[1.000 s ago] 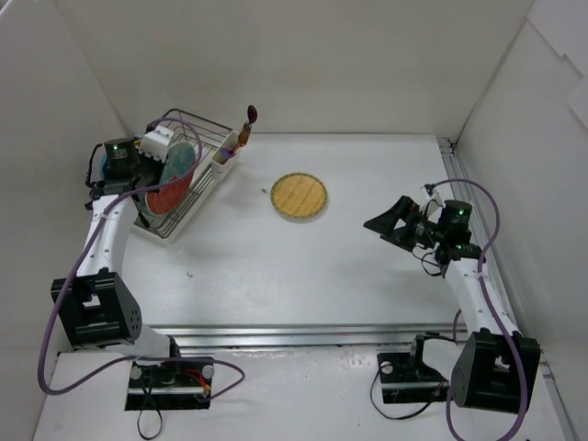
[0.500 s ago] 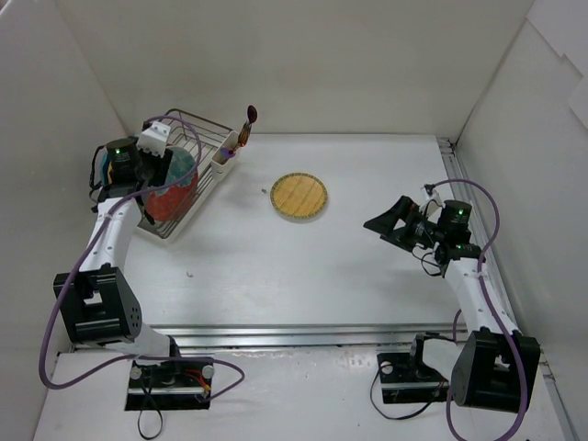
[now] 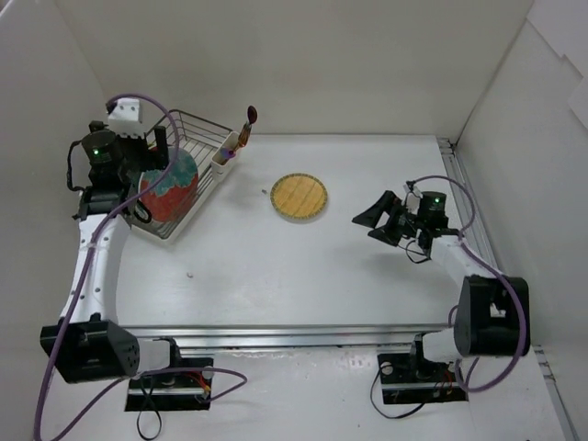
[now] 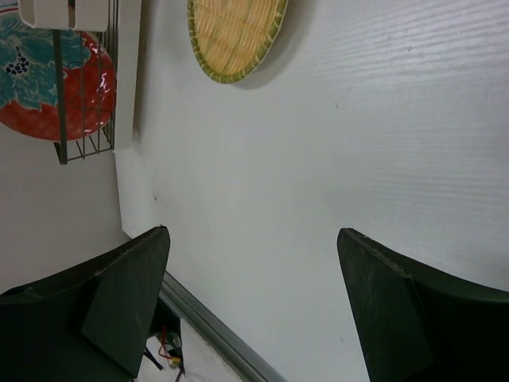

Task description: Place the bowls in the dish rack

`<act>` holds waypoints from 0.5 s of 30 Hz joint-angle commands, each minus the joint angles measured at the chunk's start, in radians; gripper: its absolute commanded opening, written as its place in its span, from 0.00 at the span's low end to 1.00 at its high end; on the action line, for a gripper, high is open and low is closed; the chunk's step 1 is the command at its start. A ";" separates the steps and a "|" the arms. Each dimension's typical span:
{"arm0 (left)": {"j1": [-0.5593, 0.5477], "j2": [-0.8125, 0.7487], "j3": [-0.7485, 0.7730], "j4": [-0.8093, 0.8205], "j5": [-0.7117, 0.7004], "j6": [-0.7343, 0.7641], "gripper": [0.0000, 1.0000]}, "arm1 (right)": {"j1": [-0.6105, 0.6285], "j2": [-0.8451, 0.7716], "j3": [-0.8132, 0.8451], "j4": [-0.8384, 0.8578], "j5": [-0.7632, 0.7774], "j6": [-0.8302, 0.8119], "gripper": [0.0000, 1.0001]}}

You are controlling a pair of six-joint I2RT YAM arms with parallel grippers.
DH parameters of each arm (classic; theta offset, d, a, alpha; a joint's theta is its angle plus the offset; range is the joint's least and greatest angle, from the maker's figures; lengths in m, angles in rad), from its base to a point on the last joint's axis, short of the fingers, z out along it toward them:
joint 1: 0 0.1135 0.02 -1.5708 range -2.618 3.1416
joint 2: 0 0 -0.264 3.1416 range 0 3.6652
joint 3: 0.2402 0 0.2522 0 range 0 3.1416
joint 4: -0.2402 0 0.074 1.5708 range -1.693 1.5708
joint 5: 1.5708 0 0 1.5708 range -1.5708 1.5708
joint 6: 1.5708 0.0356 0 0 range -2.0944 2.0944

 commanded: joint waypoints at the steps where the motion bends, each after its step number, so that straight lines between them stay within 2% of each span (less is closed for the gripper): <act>1: -0.027 -0.101 0.050 -0.025 0.012 -0.209 0.98 | 0.053 0.123 0.090 0.204 0.076 0.071 0.83; 5: -0.036 -0.199 0.007 -0.122 0.072 -0.367 0.99 | 0.118 0.341 0.185 0.284 0.124 0.141 0.79; 8: -0.036 -0.268 -0.044 -0.201 0.089 -0.414 0.99 | 0.150 0.464 0.254 0.321 0.158 0.184 0.75; 14: -0.036 -0.408 -0.215 -0.196 0.086 -0.531 0.99 | 0.216 0.650 0.395 0.347 0.213 0.271 0.72; 15: -0.036 -0.422 -0.253 -0.200 0.068 -0.590 0.99 | 0.222 0.673 0.412 0.347 0.217 0.289 0.72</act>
